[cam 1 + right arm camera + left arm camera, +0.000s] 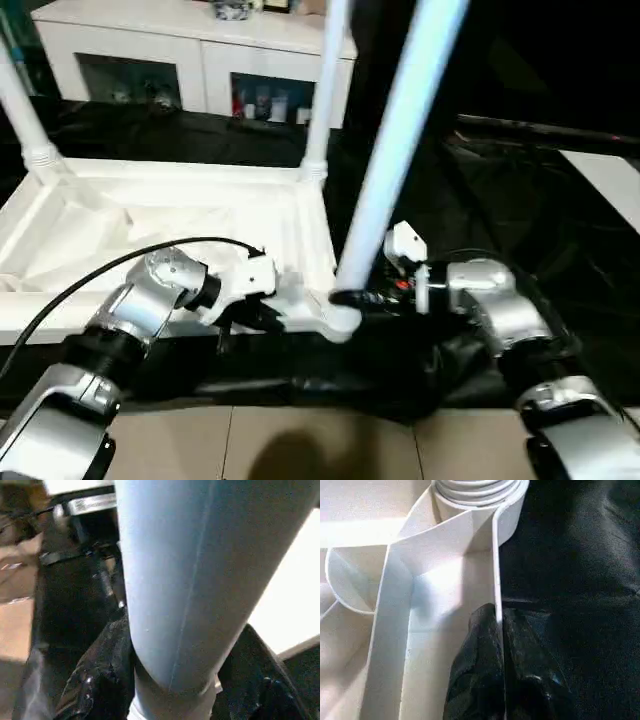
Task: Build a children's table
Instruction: Insert table leg to table base
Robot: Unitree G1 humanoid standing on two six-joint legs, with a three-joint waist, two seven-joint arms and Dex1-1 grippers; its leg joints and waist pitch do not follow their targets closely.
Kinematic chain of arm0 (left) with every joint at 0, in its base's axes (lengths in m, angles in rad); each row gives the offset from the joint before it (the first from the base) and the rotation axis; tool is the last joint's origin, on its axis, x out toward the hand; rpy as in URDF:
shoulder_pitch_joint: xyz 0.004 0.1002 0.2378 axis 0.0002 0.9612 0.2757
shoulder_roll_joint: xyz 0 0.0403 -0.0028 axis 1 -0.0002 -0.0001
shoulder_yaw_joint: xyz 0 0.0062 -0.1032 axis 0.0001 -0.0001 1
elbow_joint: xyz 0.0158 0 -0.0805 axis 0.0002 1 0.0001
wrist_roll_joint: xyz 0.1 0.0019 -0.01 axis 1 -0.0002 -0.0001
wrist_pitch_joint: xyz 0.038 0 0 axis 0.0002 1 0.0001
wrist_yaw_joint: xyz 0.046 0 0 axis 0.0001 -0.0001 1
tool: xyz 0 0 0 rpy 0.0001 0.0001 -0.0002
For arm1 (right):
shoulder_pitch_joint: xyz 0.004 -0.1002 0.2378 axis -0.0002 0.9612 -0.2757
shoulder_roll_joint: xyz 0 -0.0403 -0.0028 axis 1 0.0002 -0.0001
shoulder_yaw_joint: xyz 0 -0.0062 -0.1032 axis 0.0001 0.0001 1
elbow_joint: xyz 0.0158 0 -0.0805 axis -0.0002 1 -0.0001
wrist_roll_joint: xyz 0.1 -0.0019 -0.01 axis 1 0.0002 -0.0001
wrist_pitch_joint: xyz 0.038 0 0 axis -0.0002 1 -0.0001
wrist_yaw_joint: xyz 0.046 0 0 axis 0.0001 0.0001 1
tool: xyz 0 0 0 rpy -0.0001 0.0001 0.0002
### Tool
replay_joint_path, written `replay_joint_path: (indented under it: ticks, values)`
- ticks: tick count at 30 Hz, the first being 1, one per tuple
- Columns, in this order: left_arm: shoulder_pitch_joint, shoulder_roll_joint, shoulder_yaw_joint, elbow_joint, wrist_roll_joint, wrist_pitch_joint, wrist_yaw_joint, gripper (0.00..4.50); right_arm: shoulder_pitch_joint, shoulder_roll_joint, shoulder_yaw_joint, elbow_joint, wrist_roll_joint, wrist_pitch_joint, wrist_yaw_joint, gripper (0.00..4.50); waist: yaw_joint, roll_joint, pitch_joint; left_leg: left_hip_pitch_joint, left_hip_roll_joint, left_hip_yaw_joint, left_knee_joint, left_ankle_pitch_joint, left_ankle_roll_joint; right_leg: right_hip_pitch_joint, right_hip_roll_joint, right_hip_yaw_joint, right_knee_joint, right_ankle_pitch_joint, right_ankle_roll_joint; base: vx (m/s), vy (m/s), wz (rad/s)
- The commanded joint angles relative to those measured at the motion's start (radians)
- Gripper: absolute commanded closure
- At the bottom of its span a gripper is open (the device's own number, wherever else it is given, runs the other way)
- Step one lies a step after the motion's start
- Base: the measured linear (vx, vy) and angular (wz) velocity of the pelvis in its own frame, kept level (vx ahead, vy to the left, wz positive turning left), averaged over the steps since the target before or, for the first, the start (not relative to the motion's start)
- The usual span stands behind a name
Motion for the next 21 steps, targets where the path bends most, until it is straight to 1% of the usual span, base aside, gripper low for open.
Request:
replay_joint_path:
  ticks: [1,2,3,4,5,6,7,8,9,10,11,12,13,14,15,16,17,18,19,20,21]
  values:
    - [-0.046,-0.042,-0.009,-0.03,-0.006,0.023,0.014,4.5,0.045,0.005,0.023,0.137,-0.078,0.074,-0.165,2.65,-0.008,0.029,-0.013,0.027,0.117,-0.094,-0.101,-0.621,-0.11,-0.017,-0.138,0.066,-0.123,-0.697,-0.111,-0.059,0.013,-0.15]
    - [-0.052,-0.049,-0.004,-0.023,-0.003,0.039,0.035,4.5,0.041,0.012,0.016,0.143,-0.08,0.08,-0.202,2.65,-0.015,0.031,-0.013,0.029,0.115,-0.101,-0.102,-0.656,-0.116,-0.014,-0.137,0.056,-0.128,-0.711,-0.098,-0.058,0.024,-0.14]
    - [-0.052,-0.049,-0.004,-0.023,-0.003,0.039,0.035,4.5,0.041,0.012,0.016,0.143,-0.08,0.08,-0.202,2.65,-0.022,0.041,-0.013,0.029,0.117,-0.108,-0.108,-0.698,-0.126,-0.007,-0.134,0.042,-0.13,-0.689,-0.095,-0.058,0.024,-0.14]
    - [-0.059,-0.058,0.004,-0.018,-0.005,0.065,0.051,4.5,0.037,0.021,0.007,0.147,-0.08,0.088,-0.239,2.65,-0.03,0.048,-0.014,0.015,0.121,-0.119,-0.122,-0.737,-0.141,0.013,-0.129,0.029,-0.122,-0.616,-0.099,-0.062,0.045,-0.21]
    - [-0.069,-0.07,0.012,-0.012,-0.001,0.107,0.08,4.5,0.031,0.036,-0.005,0.151,-0.084,0.091,-0.302,2.65,-0.033,0.053,-0.014,0.011,0.124,-0.121,-0.132,-0.761,-0.153,0.018,-0.123,0.024,-0.113,-0.564,-0.106,-0.043,0.054,-0.23]
    - [-0.073,-0.075,0.014,-0.01,0.002,0.12,0.094,4.5,0.029,0.043,-0.01,0.154,-0.086,0.093,-0.328,2.65,-0.036,0.056,-0.012,0.003,0.124,-0.123,-0.15,-0.802,-0.172,0.022,-0.113,0.019,-0.098,-0.479,-0.12,-0.043,0.054,-0.23]
    - [-0.076,-0.079,0.015,-0.007,0.008,0.127,0.11,4.5,0.026,0.049,-0.015,0.156,-0.087,0.095,-0.355,2.65,-0.038,0.057,-0.01,0.004,0.122,-0.12,-0.154,-0.823,-0.178,0.018,-0.109,0.016,-0.096,-0.467,-0.122,0.0,0.0,0.0]
    - [-0.081,-0.087,0.02,-0.006,0.011,0.153,0.132,4.5,0.018,0.065,-0.034,0.164,-0.084,0.104,-0.425,2.65,-0.039,0.056,-0.006,0.012,0.117,-0.11,-0.156,-0.86,-0.18,0.009,-0.106,0.01,-0.101,-0.489,-0.122,-0.065,0.017,-0.03]
    - [-0.087,-0.101,0.027,-0.001,0.01,0.182,0.161,4.5,0.012,0.078,-0.048,0.173,-0.085,0.109,-0.475,2.65,-0.043,0.056,-0.001,0.022,0.11,-0.096,-0.156,-0.876,-0.175,-0.003,-0.1,-0.006,-0.113,-0.544,-0.114,-0.065,0.017,-0.03]
    - [-0.097,-0.123,0.039,0.006,0.01,0.23,0.206,4.5,0.003,0.096,-0.066,0.184,-0.084,0.118,-0.534,2.65,-0.043,0.063,0.0,0.004,0.112,-0.084,-0.18,-0.887,-0.169,0.021,-0.083,-0.025,-0.086,-0.547,-0.101,-0.063,0.001,0.01]
    - [-0.1,-0.131,0.044,0.006,0.012,0.251,0.224,4.5,-0.001,0.103,-0.071,0.19,-0.081,0.121,-0.55,2.65,-0.034,0.065,-0.005,-0.034,0.12,-0.079,-0.216,-0.891,-0.168,0.061,-0.072,-0.016,-0.015,-0.477,-0.101,-0.096,-0.019,0.0]
    - [-0.104,-0.143,0.05,0.009,0.017,0.277,0.251,4.5,-0.009,0.114,-0.082,0.201,-0.077,0.125,-0.587,2.65,0.029,0.059,-0.01,-0.107,0.119,-0.026,-0.286,-0.889,-0.171,0.114,-0.028,-0.004,0.12,-0.277,-0.073,-0.096,-0.019,0.0]
    - [-0.107,-0.152,0.055,0.01,0.02,0.295,0.27,4.5,-0.014,0.122,-0.089,0.209,-0.074,0.128,-0.614,2.65,0.034,0.043,-0.017,-0.063,0.098,0.009,-0.273,-0.786,-0.164,0.064,-0.028,0.02,0.102,-0.283,-0.072,-0.025,-0.067,0.13]
    - [-0.111,-0.165,0.06,0.012,0.025,0.319,0.299,4.5,-0.023,0.133,-0.098,0.223,-0.067,0.13,-0.648,2.65,0.015,-0.032,-0.033,0.094,0.048,-0.019,-0.017,-0.437,-0.134,-0.092,-0.145,0.081,-0.109,-0.679,-0.059,0.071,-0.127,0.02]
    - [-0.117,-0.185,0.067,0.014,0.034,0.356,0.345,4.5,-0.038,0.15,-0.111,0.247,-0.058,0.13,-0.702,2.65,0.024,0.0,-0.03,-0.028,0.03,-0.112,0.06,-0.075,-0.041,0.013,-0.239,0.148,-0.136,-0.754,-0.11,0.071,-0.127,0.02]
    - [-0.123,-0.206,0.073,0.019,0.047,0.388,0.397,4.5,-0.055,0.165,-0.12,0.273,-0.051,0.128,-0.751,2.65,0.018,-0.011,-0.026,-0.085,0.031,-0.109,0.051,0.0,-0.047,0.062,-0.217,0.097,-0.111,-0.696,-0.103,0.101,-0.061,-0.47]
    - [-0.123,-0.21,0.074,0.02,0.05,0.394,0.407,4.5,-0.058,0.168,-0.123,0.279,-0.05,0.128,-0.76,2.65,0.037,0.027,-0.034,-0.057,0.081,-0.105,-0.053,0.058,-0.1,0.039,-0.138,0.048,-0.07,-0.412,-0.138,0.066,0.013,-0.24]
    - [-0.126,-0.221,0.076,0.023,0.056,0.41,0.431,4.5,-0.067,0.176,-0.13,0.294,-0.045,0.13,-0.787,2.65,0.021,0.046,-0.037,0.017,0.123,-0.104,-0.077,-0.065,-0.118,-0.013,-0.091,0.04,-0.037,-0.151,-0.185,0.066,0.013,-0.24]
    - [-0.129,-0.235,0.08,0.027,0.06,0.432,0.457,4.5,-0.079,0.184,-0.138,0.313,-0.04,0.132,-0.822,2.65,0.012,0.039,-0.044,0.027,0.121,-0.096,-0.072,-0.068,-0.108,-0.009,-0.095,0.042,-0.029,-0.026,-0.224,-0.015,-0.036,0.2]
    - [-0.131,-0.258,0.083,0.025,0.066,0.461,0.496,4.5,-0.097,0.198,-0.15,0.341,-0.036,0.129,-0.871,2.65,0.014,0.04,-0.038,0.007,0.104,-0.072,-0.086,-0.129,-0.079,0.011,-0.101,0.05,-0.035,0.029,-0.278,-0.006,-0.06,0.1]
    - [-0.13,-0.288,0.083,0.009,0.07,0.497,0.531,4.5,-0.119,0.214,-0.165,0.372,-0.034,0.122,-0.931,2.65,0.014,0.031,-0.032,0.002,0.1,-0.057,-0.092,-0.21,-0.071,0.019,-0.111,0.056,-0.056,-0.082,-0.278,-0.006,-0.06,0.1]
